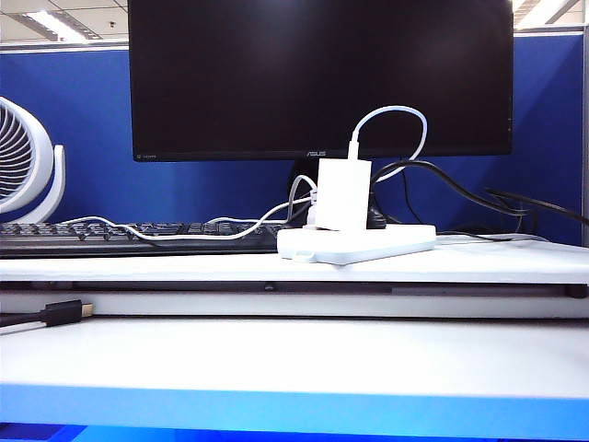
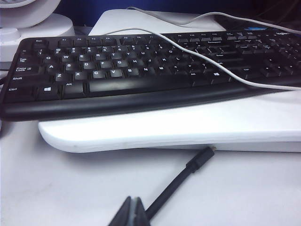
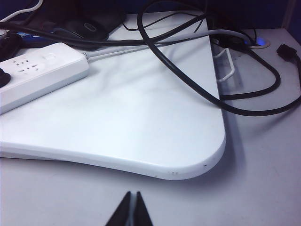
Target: Unplug the white charger from the socket, then place it next to the socket.
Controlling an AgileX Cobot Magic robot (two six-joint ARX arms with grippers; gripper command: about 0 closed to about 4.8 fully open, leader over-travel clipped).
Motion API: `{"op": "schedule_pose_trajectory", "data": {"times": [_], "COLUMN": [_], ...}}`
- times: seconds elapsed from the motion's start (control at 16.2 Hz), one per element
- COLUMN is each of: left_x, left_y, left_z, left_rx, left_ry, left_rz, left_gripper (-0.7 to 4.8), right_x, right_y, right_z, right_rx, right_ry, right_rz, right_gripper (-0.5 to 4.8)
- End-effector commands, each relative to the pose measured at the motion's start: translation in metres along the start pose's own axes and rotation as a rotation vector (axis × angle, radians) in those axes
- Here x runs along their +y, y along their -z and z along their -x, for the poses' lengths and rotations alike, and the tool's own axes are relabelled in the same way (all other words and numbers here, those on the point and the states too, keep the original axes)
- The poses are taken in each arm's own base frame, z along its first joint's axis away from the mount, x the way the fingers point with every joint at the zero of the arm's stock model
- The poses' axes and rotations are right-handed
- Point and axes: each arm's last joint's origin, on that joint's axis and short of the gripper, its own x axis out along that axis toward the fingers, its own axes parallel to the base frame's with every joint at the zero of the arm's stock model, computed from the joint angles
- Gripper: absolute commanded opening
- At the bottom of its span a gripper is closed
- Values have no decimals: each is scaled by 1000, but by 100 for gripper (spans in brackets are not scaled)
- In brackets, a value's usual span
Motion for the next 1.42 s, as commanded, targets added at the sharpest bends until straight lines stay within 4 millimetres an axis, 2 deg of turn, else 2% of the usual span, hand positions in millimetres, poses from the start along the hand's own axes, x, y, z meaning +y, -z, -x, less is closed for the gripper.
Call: {"op": "schedule_pose_trajectory", "data": {"times": [0.06, 0.37, 0.55, 0.86, 0.99, 1.23, 1.42], "left_x": [0, 0, 0, 1, 1, 0, -1], "left_y": [2, 2, -8, -47, -63, -97, -128], "left_z": [0, 0, 1, 15, 21, 25, 15], "left_rx": [13, 12, -69, -235, -273, -278, -274], "left_ry": [3, 3, 5, -10, -8, -6, 20], "left_rz": [-4, -4, 35, 133, 134, 122, 108], "left_gripper": [-3, -4, -4, -4, -4, -4, -4], "right_x": [0, 0, 2, 8, 10, 16, 22], "right_y": [1, -1, -22, -81, -102, -146, -182], "right_z": [0, 0, 6, 34, 38, 31, 16], "right_rx": [3, -19, -98, -253, -266, -229, -211], "right_ry": [-1, -4, -16, -32, -36, -68, -140], "right_rz": [3, -2, -37, -55, -55, -50, -37], "right_gripper": [-6, -6, -6, -6, -6, -6, -6]}}
